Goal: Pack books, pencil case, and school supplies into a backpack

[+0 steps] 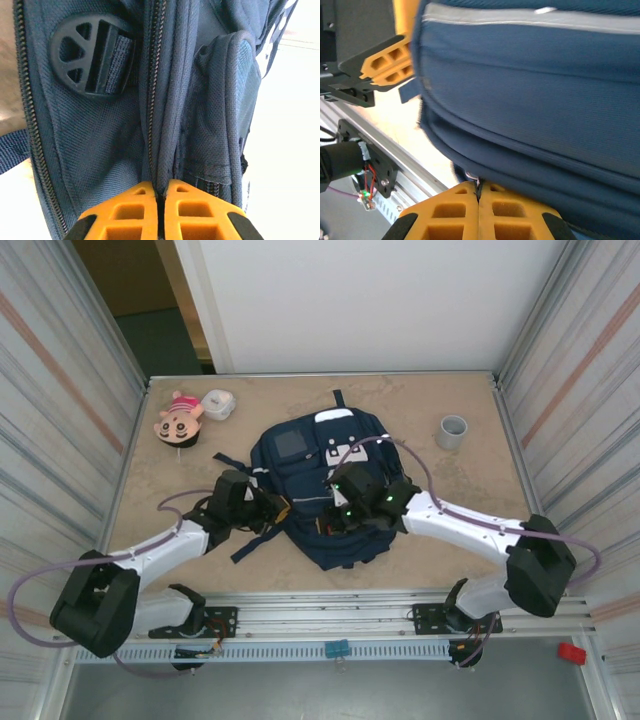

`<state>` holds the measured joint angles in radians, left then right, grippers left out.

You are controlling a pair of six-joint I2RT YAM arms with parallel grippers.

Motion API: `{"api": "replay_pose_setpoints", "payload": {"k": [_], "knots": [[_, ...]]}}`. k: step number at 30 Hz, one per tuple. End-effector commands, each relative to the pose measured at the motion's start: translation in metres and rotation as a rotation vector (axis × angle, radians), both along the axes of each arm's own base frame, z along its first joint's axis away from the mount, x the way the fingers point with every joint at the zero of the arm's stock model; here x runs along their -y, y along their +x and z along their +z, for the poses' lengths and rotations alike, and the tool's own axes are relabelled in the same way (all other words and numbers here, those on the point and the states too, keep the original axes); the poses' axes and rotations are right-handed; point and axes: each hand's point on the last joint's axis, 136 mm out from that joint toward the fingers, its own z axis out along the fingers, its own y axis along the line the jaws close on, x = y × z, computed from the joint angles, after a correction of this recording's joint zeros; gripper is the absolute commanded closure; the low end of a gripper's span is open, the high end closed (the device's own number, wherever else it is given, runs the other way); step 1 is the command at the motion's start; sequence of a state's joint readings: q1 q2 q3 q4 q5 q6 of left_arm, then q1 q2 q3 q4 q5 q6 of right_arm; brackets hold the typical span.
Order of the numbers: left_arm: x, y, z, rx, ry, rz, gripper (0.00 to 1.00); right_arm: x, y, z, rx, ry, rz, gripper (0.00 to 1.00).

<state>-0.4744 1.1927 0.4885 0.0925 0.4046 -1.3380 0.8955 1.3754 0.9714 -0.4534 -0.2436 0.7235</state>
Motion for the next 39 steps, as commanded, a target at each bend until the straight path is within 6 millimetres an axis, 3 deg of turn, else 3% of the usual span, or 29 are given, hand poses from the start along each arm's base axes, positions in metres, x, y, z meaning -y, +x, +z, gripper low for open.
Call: {"api": "replay_pose_setpoints", "payload": {"k": [1,7,9,12,17,21,26,31,34,39], "knots": [[-0.030,-0.005,-0.011,-0.016,0.112,0.007,1.00,0.045,0.001,0.004,0.006,-0.065,-0.017,1.00],[-0.043,0.001,-0.005,0.005,0.132,-0.017,1.00,0.095,0.009,-0.005,-0.040,-0.094,-0.067,1.00],[-0.043,0.003,-0.003,0.011,0.136,-0.025,1.00,0.101,0.012,-0.005,-0.044,-0.093,-0.075,1.00],[-0.039,0.007,0.007,0.041,0.127,-0.047,0.98,0.095,0.014,0.002,-0.037,-0.056,-0.056,1.00],[-0.032,0.008,0.041,0.203,0.199,-0.139,0.50,0.081,0.012,0.012,-0.028,0.014,-0.021,1.00],[-0.023,0.001,0.071,0.442,0.354,-0.279,0.38,0.076,0.009,0.019,-0.028,0.046,-0.003,1.00],[0.012,-0.018,0.102,0.818,0.469,-0.627,0.35,0.073,0.008,0.021,-0.034,0.063,0.018,1.00],[0.058,-0.043,0.117,1.102,0.508,-0.980,0.33,0.072,0.008,0.022,-0.029,0.068,0.015,1.00],[0.085,-0.051,0.112,1.206,0.566,-1.160,0.32,0.073,0.008,0.024,-0.023,0.073,0.011,1.00],[0.124,-0.043,0.095,1.260,0.579,-1.306,0.31,0.076,0.008,0.025,-0.017,0.077,0.003,1.00]]}}
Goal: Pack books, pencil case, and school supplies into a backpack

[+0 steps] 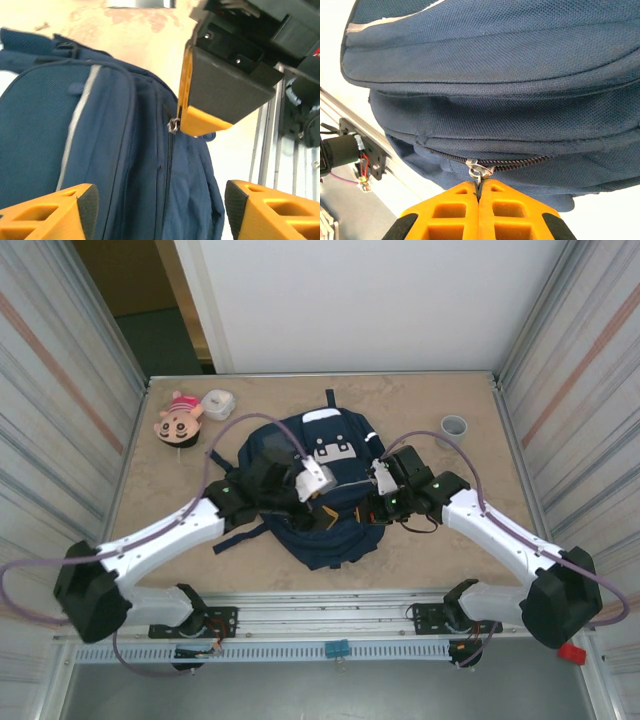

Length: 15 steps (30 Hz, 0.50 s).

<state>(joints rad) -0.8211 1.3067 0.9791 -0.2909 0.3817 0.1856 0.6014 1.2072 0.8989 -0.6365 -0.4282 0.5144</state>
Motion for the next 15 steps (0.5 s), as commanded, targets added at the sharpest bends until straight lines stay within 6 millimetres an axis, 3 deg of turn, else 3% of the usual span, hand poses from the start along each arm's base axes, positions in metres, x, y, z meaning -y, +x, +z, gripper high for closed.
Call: {"api": "replay_pose_setpoints", "payload": {"k": [1,5,9,15], "knots": [[0.018,0.006,-0.011,0.090,0.056,-0.129,0.31,-0.003,-0.004,0.015,0.025,0.055,0.027,1.00],[0.030,0.014,-0.033,0.093,0.112,-0.140,0.34,0.000,-0.003,0.014,0.025,0.059,0.015,1.00],[0.028,0.020,-0.051,0.110,0.169,-0.140,0.45,0.003,-0.001,0.015,0.024,0.064,0.008,1.00],[0.027,0.005,-0.060,0.084,0.175,-0.215,0.89,0.009,0.004,0.010,0.023,0.050,-0.008,1.00]]}}
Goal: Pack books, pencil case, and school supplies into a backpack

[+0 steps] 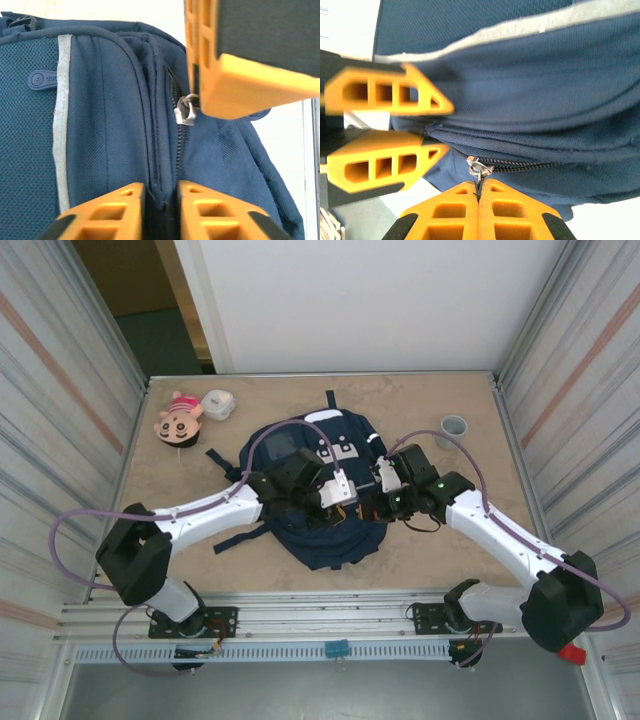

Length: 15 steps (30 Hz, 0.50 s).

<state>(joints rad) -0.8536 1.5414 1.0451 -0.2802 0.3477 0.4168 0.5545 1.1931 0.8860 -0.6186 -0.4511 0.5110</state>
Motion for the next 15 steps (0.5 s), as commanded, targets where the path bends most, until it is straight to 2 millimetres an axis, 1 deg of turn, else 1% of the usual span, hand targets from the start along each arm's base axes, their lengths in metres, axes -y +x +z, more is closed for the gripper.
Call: {"api": "replay_pose_setpoints", "payload": {"k": [1,3,5,7,9,15], "knots": [[0.002,-0.010,0.003,-0.004,-0.006,-0.060,0.94,0.004,-0.003,0.005,0.013,0.012,0.017,1.00],[0.002,-0.015,0.011,-0.001,-0.034,-0.073,0.98,0.007,-0.002,-0.002,0.003,-0.013,0.008,1.00],[0.002,-0.018,0.020,0.011,-0.071,-0.084,0.99,0.008,-0.002,-0.007,-0.004,-0.025,0.003,1.00],[0.001,-0.022,0.027,0.023,-0.100,-0.094,0.99,0.013,0.001,-0.012,-0.003,-0.054,-0.022,1.00],[-0.003,-0.024,0.030,0.038,-0.107,-0.097,0.99,0.022,0.006,-0.016,-0.004,-0.085,-0.064,1.00],[-0.023,-0.023,0.028,0.058,-0.085,-0.072,0.99,0.057,0.025,-0.015,0.015,-0.134,-0.186,1.00]]}}
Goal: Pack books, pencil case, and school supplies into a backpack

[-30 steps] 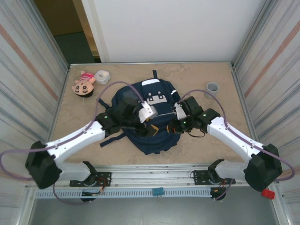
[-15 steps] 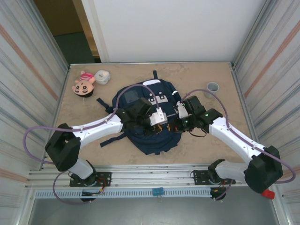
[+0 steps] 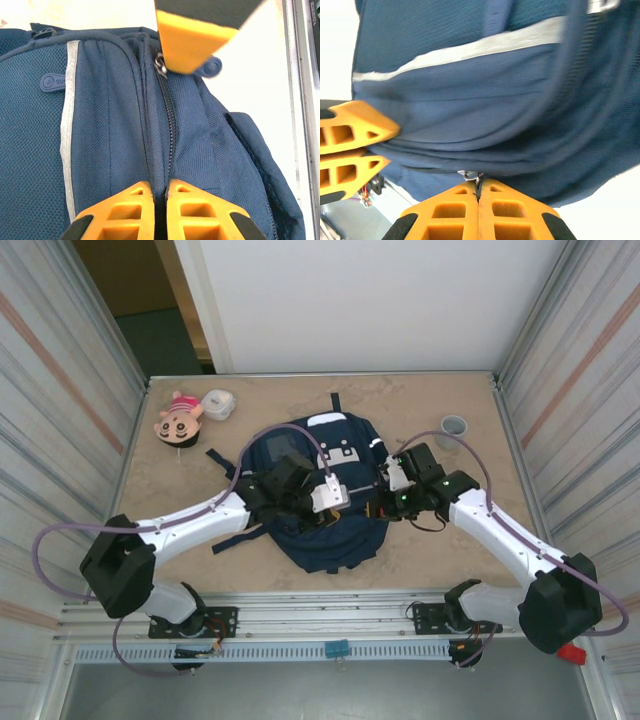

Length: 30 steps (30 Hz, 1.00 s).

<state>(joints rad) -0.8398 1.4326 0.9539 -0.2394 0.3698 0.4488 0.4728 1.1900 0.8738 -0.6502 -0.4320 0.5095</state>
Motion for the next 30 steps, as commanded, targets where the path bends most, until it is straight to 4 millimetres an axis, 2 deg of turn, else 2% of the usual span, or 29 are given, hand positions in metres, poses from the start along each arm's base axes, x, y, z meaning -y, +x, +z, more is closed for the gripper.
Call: {"api": "replay_pose_setpoints", "payload": {"k": [1,7,20,23,27,29,30], "knots": [[-0.010,-0.013,0.017,0.014,-0.034,-0.052,0.99,0.037,0.018,-0.007,0.039,-0.110,-0.108,1.00],[-0.012,-0.022,0.035,0.041,-0.082,-0.102,0.99,0.059,0.044,-0.019,0.042,-0.147,-0.166,1.00],[-0.018,-0.060,0.072,0.114,-0.191,-0.294,0.98,0.087,0.130,-0.028,0.106,-0.076,-0.306,1.00],[-0.018,-0.064,0.077,0.130,-0.207,-0.319,0.98,0.089,0.141,-0.037,0.099,-0.070,-0.321,1.00],[-0.018,-0.062,0.074,0.137,-0.199,-0.317,0.97,0.084,0.147,-0.042,0.093,-0.045,-0.322,1.00],[-0.019,-0.058,0.069,0.138,-0.180,-0.294,0.92,0.080,0.146,-0.038,0.105,-0.023,-0.306,1.00],[-0.019,-0.055,0.068,0.140,-0.173,-0.274,0.84,0.076,0.144,-0.033,0.118,-0.004,-0.289,1.00]]}}
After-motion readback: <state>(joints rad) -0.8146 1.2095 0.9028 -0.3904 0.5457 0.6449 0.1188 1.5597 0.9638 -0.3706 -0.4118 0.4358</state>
